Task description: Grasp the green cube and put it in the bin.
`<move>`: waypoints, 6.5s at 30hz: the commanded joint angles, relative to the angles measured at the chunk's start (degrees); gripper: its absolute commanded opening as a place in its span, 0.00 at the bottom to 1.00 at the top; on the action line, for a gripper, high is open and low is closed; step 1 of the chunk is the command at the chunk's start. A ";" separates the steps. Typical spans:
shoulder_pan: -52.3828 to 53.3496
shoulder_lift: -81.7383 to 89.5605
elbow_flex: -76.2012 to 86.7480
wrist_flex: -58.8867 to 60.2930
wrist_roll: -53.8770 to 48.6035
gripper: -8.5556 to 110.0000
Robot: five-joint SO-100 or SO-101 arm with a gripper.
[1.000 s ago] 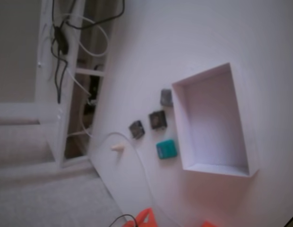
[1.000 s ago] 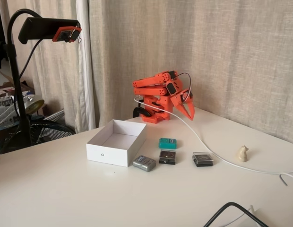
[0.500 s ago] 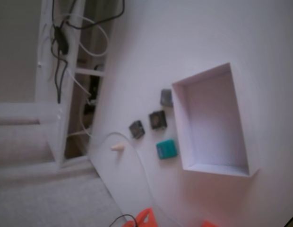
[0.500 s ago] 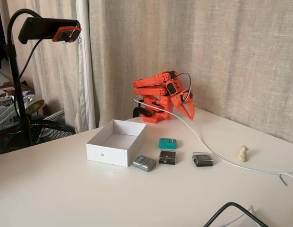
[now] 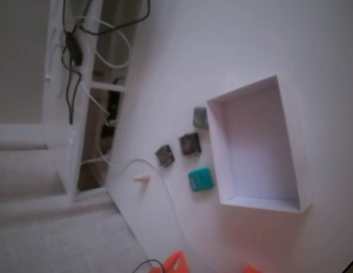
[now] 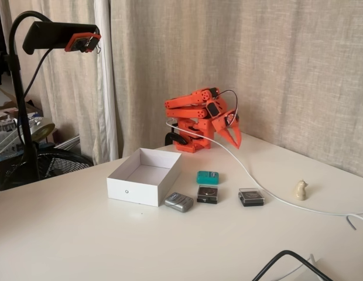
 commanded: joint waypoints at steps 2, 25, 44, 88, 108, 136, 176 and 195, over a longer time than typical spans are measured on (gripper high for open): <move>-0.35 0.44 -2.72 0.09 -0.44 0.00; 23.38 -71.02 -58.54 8.35 13.36 0.52; 52.03 -85.78 -49.22 -1.14 14.85 0.52; 50.45 -106.79 -59.33 -3.34 15.38 0.50; 50.36 -109.69 -62.23 -3.34 14.85 0.21; 52.47 -105.38 -75.06 -5.36 14.77 0.00; 75.41 -95.80 -69.35 -26.10 -10.37 0.42; 14.15 -47.11 -38.23 -31.38 -7.56 0.41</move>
